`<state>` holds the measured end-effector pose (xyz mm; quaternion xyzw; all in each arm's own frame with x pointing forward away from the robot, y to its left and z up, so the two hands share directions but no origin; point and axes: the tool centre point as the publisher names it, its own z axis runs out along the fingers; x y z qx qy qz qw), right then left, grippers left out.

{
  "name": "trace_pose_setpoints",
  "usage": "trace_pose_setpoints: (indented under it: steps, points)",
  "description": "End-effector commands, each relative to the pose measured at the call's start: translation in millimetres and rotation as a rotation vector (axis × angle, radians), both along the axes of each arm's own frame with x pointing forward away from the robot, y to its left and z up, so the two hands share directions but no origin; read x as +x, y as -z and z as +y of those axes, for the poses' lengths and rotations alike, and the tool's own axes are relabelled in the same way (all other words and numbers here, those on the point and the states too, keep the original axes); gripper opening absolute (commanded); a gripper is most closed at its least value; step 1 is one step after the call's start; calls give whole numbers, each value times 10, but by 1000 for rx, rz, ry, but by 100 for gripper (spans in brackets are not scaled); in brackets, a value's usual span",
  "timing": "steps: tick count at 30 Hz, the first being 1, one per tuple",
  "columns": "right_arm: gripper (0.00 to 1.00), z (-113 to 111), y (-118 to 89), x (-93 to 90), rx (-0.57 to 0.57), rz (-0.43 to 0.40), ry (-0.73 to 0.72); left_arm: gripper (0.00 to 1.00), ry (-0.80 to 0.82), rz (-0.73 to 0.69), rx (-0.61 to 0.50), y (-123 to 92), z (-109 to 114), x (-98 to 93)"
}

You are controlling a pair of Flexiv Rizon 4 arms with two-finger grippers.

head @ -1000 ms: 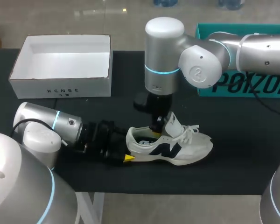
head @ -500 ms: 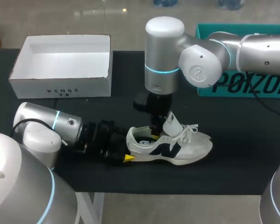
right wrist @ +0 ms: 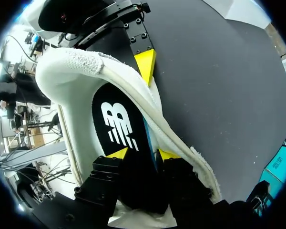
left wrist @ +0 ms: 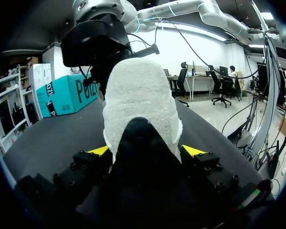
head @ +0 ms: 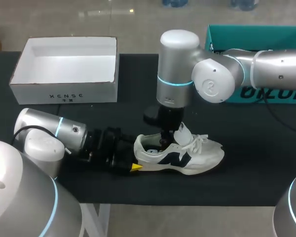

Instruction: Take the shoe out of the shoebox, open the shoe tongue, remove and reinsert the insole, then place the shoe into the shoebox

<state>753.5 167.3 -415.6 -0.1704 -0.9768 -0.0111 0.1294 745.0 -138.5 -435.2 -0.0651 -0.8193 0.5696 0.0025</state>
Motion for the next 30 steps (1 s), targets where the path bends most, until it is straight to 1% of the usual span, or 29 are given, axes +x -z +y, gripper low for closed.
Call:
trace_pose_setpoints:
  steps: [1,2,3,7,14,23,25,26,30]
  points:
    - [30,53,359,-51,5,37,-15,0,1,-2,1,56,-7,4]
    - [5,51,361,-54,8,44,-19,0,1,-2,1,56,-7,4]
    - [0,47,360,-58,9,53,-22,0,1,-2,1,56,-7,4]
    - [0,32,333,-65,14,97,-55,0,1,-2,1,56,-7,4]
    - [0,-13,248,-45,19,108,-63,0,1,-2,1,56,-7,4]
    - [0,-21,167,28,57,191,-105,0,1,-2,1,56,-7,4]
    - [0,-26,153,39,64,197,-110,0,1,-2,1,56,-7,4]
    - [0,-26,139,42,59,216,-109,0,1,-2,1,56,-7,4]
    - [0,-21,77,48,55,227,-108,0,1,-2,1,56,-7,4]
